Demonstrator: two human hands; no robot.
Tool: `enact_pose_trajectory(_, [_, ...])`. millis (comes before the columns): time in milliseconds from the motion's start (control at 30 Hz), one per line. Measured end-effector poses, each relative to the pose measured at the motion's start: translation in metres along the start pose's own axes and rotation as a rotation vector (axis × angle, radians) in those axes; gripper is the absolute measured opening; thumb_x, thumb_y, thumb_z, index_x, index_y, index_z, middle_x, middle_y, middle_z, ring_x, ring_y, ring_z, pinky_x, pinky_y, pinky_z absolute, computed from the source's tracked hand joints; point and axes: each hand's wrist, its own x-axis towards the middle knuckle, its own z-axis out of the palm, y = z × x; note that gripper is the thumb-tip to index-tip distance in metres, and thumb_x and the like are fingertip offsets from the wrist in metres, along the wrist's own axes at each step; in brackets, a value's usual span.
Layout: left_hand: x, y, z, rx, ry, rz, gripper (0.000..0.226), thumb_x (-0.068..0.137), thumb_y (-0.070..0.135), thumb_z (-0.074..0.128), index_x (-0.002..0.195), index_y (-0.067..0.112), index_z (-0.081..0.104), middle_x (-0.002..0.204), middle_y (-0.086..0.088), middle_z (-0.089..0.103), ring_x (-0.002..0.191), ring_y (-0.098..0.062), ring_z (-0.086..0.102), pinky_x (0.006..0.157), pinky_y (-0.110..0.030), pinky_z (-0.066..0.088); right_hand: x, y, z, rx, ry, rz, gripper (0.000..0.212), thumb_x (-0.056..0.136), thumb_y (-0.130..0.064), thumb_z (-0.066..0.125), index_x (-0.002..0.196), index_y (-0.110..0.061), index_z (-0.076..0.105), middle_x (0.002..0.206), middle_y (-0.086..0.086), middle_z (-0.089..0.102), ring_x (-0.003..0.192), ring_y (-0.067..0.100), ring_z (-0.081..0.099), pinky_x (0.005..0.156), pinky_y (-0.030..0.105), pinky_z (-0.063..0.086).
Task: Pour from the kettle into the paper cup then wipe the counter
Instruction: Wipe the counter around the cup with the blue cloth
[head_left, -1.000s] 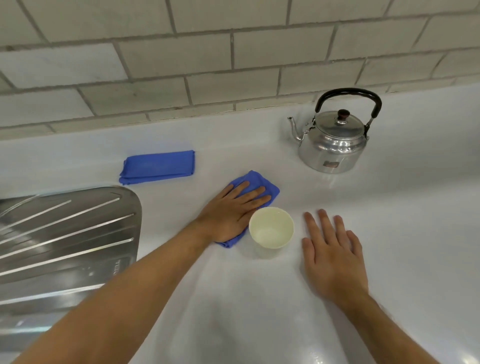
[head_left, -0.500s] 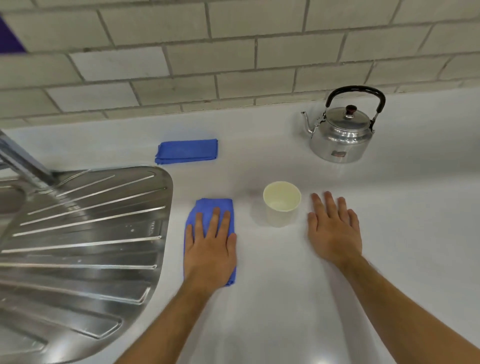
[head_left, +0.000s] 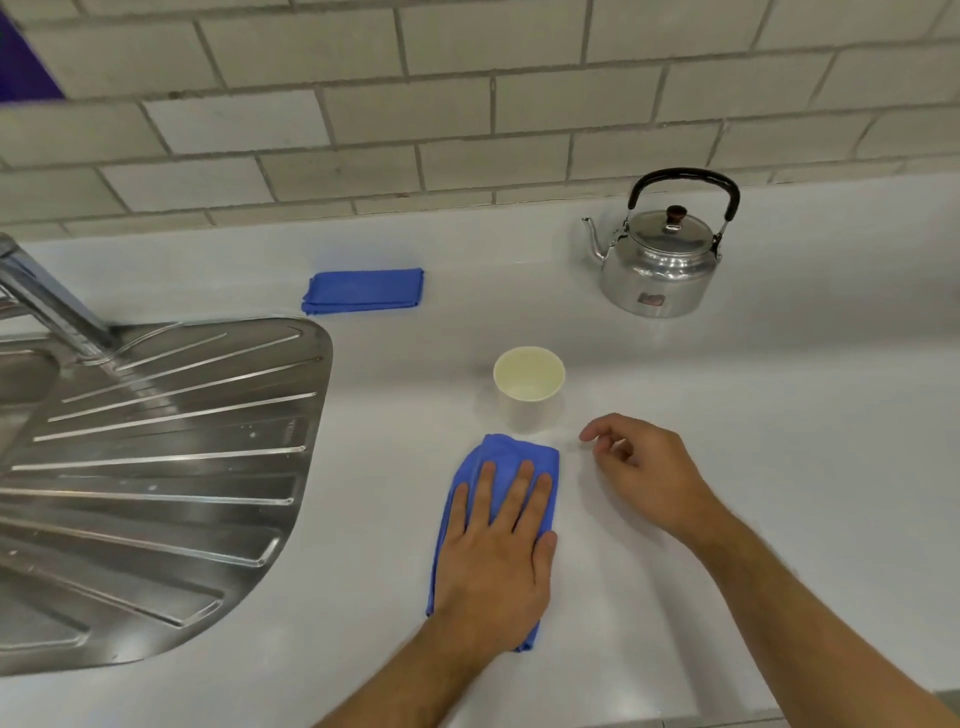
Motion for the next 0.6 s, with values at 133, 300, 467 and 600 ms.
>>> enact_pose_trajectory(133, [0.013, 0.03, 0.003, 0.009, -0.004, 0.075, 0.061, 0.093, 0.048, -0.002, 0.151, 0.031, -0.015, 0.162, 0.008, -0.014, 0.145, -0.027, -0.027, 0.118, -0.049, -0.016, -0.001, 0.0, -0.019, 0.004, -0.067, -0.031, 0.027, 0.092, -0.005, 0.056, 0.091, -0.028, 0.071, 0.089, -0.009, 0.07, 0.066, 0.001, 0.061, 0.064, 0.005, 0.045])
enact_pose_trajectory(300, [0.035, 0.062, 0.008, -0.126, 0.032, 0.052, 0.057, 0.101, 0.042, 0.013, 0.154, 0.028, -0.003, 0.163, 0.008, -0.007, 0.148, -0.024, -0.021, 0.117, -0.044, -0.017, -0.001, -0.001, -0.036, -0.02, -0.096, 0.044, 0.029, 0.094, 0.0, 0.05, 0.094, -0.018, 0.073, 0.095, -0.003, 0.073, 0.079, 0.003, 0.062, 0.068, 0.006, 0.043])
enact_pose_trajectory(467, [0.029, 0.03, -0.02, -0.807, 0.222, -0.119, 0.037, 0.087, 0.016, 0.039, 0.107, 0.019, 0.069, 0.117, 0.004, 0.067, 0.111, -0.014, 0.059, 0.097, -0.026, 0.042, -0.019, -0.034, -0.008, -0.053, -0.074, 0.034, 0.031, 0.087, 0.001, 0.05, 0.107, -0.01, 0.071, 0.113, 0.009, 0.068, 0.099, 0.02, 0.061, 0.084, 0.018, 0.043])
enact_pose_trajectory(600, [0.026, -0.027, -0.034, -0.536, 0.271, -0.238, 0.035, 0.08, 0.005, 0.042, 0.092, 0.022, 0.07, 0.104, 0.003, 0.07, 0.102, -0.02, 0.061, 0.09, -0.036, 0.044, -0.053, -0.049, 0.051, -0.345, -0.18, 0.089, 0.057, 0.097, -0.034, 0.044, 0.148, -0.01, 0.033, 0.159, 0.011, 0.025, 0.143, 0.033, 0.024, 0.112, 0.035, 0.027])
